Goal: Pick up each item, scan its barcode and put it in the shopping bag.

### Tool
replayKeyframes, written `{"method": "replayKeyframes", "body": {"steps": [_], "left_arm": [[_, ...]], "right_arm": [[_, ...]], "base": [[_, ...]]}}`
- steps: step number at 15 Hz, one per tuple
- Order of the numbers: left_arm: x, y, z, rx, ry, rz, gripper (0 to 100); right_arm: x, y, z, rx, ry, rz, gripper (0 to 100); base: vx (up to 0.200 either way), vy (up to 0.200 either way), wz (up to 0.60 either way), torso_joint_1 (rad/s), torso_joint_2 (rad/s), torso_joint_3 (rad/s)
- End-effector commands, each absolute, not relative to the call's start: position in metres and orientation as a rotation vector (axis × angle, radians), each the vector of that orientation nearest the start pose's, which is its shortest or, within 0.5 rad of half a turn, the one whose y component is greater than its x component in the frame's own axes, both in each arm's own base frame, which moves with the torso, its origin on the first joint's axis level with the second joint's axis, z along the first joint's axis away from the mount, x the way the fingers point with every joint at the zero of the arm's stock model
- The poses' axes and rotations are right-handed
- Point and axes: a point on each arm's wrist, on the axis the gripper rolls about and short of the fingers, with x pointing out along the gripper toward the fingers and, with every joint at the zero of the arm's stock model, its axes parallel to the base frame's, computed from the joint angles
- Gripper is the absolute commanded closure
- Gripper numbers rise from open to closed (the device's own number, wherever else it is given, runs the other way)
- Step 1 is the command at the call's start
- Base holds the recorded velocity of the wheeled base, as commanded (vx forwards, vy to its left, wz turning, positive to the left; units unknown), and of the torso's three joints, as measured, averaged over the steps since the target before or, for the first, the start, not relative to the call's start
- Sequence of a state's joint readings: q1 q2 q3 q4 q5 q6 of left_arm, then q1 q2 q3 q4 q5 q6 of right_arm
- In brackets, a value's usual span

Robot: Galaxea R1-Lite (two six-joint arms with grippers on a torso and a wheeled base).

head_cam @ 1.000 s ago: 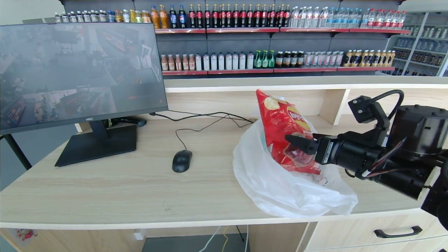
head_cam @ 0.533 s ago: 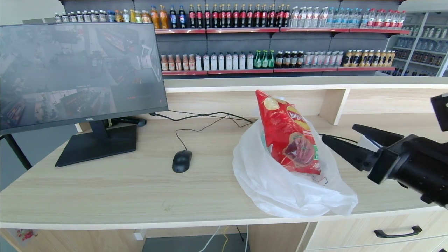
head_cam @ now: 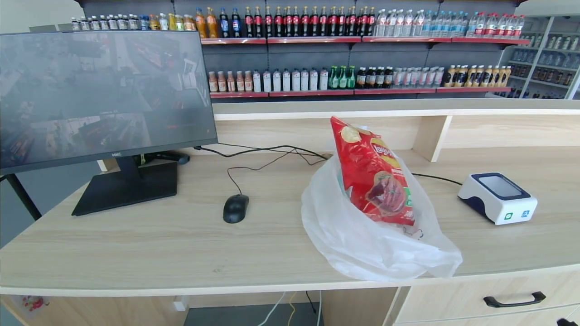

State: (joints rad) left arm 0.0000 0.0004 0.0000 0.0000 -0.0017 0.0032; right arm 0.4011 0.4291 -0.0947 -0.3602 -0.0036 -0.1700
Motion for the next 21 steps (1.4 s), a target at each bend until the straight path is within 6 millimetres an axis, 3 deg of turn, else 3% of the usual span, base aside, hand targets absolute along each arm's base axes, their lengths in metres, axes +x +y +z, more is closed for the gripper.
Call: {"method": "replayKeyframes", "body": {"steps": [1,3,5,9,11,13,18,21], "left_arm": [[-0.023,0.0,0.075,0.003,0.0,0.0,0],[-0.023,0.0,0.075,0.005,0.0,-0.002,0],[-0.023,0.0,0.075,0.0,0.0,-0.002,0],[-0.023,0.0,0.075,0.0,0.0,0.0,0],[-0.023,0.0,0.075,-0.003,0.0,0.0,0],[-0.023,0.0,0.075,-0.006,0.0,0.0,0],[-0.023,0.0,0.075,-0.008,0.0,0.0,0],[-0.023,0.0,0.075,-0.003,0.0,0.0,0]], "right_arm": [[-0.026,-0.011,0.09,-0.213,-0.073,0.337,0],[-0.023,-0.01,0.084,-0.171,-0.064,0.287,0],[-0.023,-0.011,0.082,0.003,-0.018,0.15,0],[-0.016,-0.013,0.083,0.017,0.046,-0.116,0],[-0.017,-0.013,0.083,0.016,0.031,-0.063,0],[-0.022,-0.012,0.082,-0.029,-0.036,0.193,0],[-0.021,-0.01,0.078,0.033,-0.013,0.246,0],[-0.019,-0.008,0.079,0.022,0.023,0.175,0]], "base": [[0.0,0.0,0.0,0.0,0.0,0.0],[0.0,0.0,0.0,0.0,0.0,0.0],[0.0,0.0,0.0,0.0,0.0,0.0],[0.0,0.0,0.0,0.0,0.0,0.0],[-0.1,0.0,0.0,-0.001,0.0,0.004],[-0.2,0.0,0.0,0.012,0.01,0.0],[-0.2,0.0,0.0,-0.004,0.0,0.004],[-0.2,0.0,0.0,0.002,0.0,0.005]]}}
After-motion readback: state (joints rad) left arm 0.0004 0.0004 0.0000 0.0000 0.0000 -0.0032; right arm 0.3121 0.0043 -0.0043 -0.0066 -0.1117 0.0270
